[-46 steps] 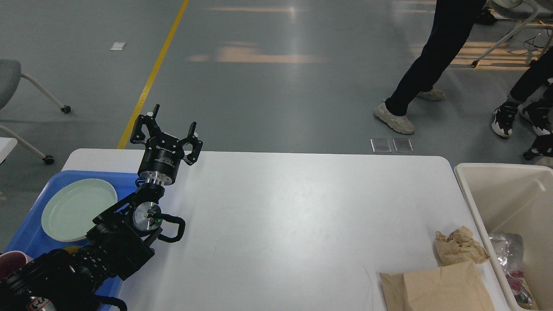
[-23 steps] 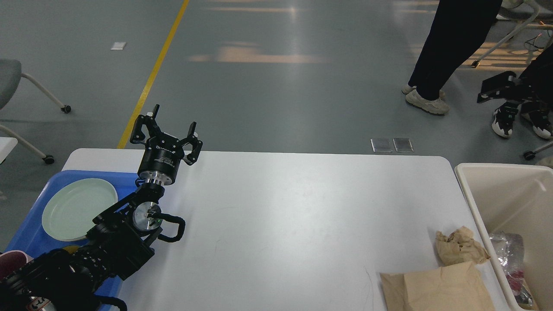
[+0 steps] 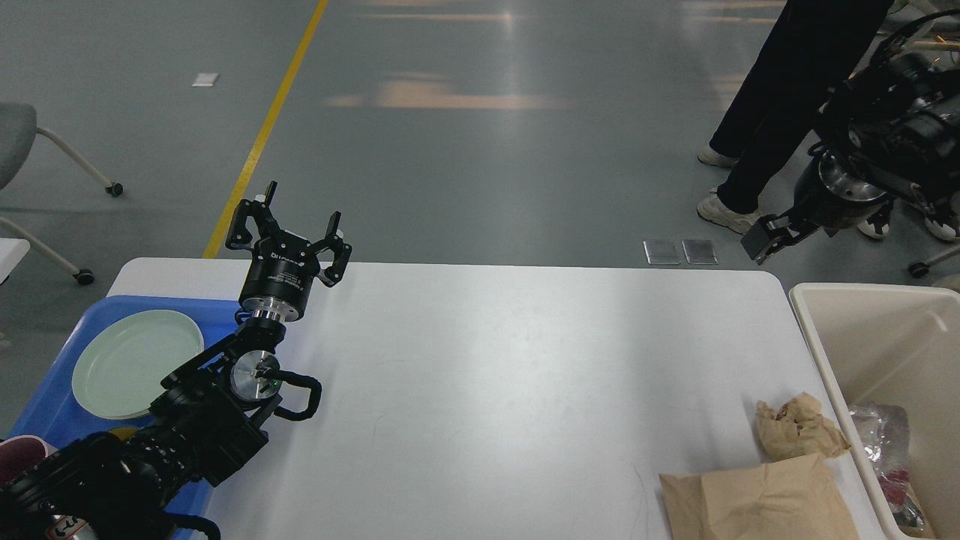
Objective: Tidy desktop
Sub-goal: 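Move the right gripper back over the table toward the crumpled paper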
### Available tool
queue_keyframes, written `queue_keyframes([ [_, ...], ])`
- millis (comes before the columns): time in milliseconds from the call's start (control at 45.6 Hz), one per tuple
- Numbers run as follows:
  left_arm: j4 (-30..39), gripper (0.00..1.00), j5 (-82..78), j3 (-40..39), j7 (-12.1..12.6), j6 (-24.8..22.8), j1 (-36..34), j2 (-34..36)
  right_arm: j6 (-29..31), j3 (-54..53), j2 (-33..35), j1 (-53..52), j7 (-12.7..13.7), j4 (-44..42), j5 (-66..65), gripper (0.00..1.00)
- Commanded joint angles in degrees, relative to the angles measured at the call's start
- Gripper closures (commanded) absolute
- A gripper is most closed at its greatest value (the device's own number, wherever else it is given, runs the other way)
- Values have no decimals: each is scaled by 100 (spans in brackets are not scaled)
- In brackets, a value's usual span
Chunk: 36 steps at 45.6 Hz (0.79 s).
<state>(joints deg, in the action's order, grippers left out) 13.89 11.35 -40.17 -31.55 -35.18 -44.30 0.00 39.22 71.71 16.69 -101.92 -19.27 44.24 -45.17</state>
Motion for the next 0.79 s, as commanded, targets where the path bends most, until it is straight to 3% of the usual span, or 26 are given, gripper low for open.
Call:
queue_keyframes([
  [0, 0, 4, -1, 0, 0, -7, 0, 0, 33, 44, -201, -249, 2, 550, -220, 0],
  [307, 0, 4, -1, 0, 0, -7, 0, 0, 59, 115, -667, -13, 11, 920, -273, 0],
  [767, 0, 4, -10, 0, 0, -7, 0, 0, -143, 62, -307, 1464, 11, 314, -176, 0],
])
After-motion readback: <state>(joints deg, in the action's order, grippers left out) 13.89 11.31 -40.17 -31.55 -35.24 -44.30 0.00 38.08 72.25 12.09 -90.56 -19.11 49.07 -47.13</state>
